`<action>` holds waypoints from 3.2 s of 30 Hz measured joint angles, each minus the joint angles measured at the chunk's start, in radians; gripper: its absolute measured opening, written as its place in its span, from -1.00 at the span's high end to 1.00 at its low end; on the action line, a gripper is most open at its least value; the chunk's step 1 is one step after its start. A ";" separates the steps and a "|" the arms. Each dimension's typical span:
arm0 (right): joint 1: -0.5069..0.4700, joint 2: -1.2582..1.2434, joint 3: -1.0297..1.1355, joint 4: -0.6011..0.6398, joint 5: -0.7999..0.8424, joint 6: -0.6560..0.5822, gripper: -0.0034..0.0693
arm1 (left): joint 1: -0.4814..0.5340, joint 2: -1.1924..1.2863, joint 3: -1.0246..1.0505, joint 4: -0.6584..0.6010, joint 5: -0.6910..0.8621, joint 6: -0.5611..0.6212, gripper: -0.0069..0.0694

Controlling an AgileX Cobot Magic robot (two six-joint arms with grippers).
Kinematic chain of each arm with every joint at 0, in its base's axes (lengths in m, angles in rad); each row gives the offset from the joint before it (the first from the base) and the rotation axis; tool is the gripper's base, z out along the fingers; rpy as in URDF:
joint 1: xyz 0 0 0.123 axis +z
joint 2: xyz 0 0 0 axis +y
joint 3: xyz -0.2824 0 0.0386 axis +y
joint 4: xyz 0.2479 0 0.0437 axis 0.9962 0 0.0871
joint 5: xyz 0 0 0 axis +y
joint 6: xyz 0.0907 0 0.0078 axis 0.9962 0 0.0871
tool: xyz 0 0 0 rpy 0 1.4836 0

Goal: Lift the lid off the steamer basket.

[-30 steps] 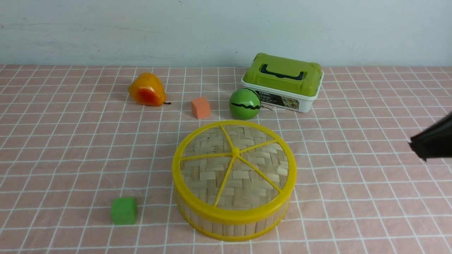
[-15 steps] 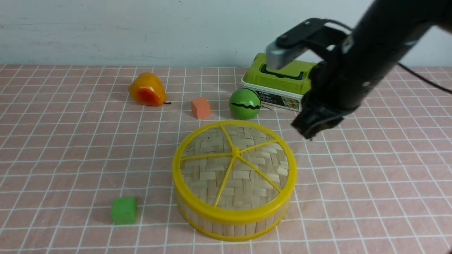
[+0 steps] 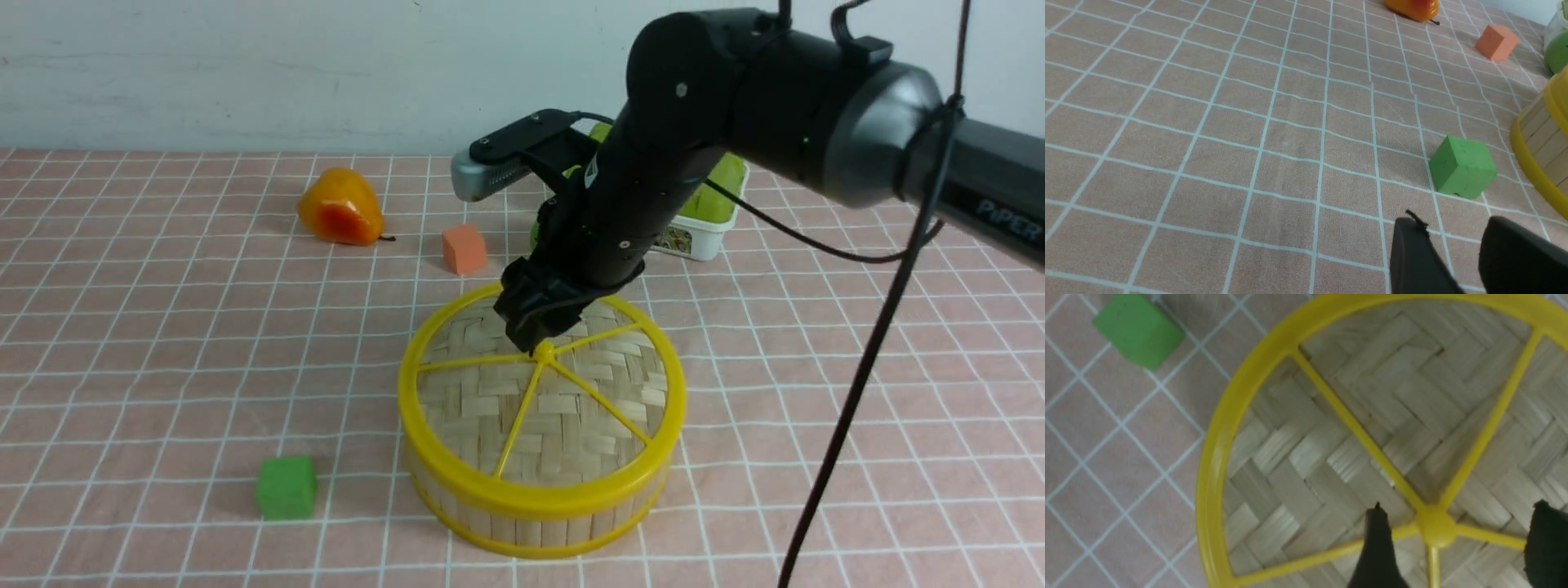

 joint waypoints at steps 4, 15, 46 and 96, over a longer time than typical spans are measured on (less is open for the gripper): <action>0.000 0.040 -0.002 -0.009 -0.006 0.006 -0.19 | 0.000 0.000 0.000 0.000 0.000 0.000 0.19; 0.000 0.058 -0.018 -0.010 0.013 0.007 0.63 | 0.000 0.000 0.000 0.000 0.000 0.000 0.19; -0.435 -0.388 0.486 -0.100 -0.073 0.034 0.68 | 0.000 0.000 0.000 0.000 0.000 0.000 0.19; -0.487 -1.288 0.837 0.026 -0.210 0.007 0.88 | 0.000 0.000 0.000 0.000 0.000 0.000 0.19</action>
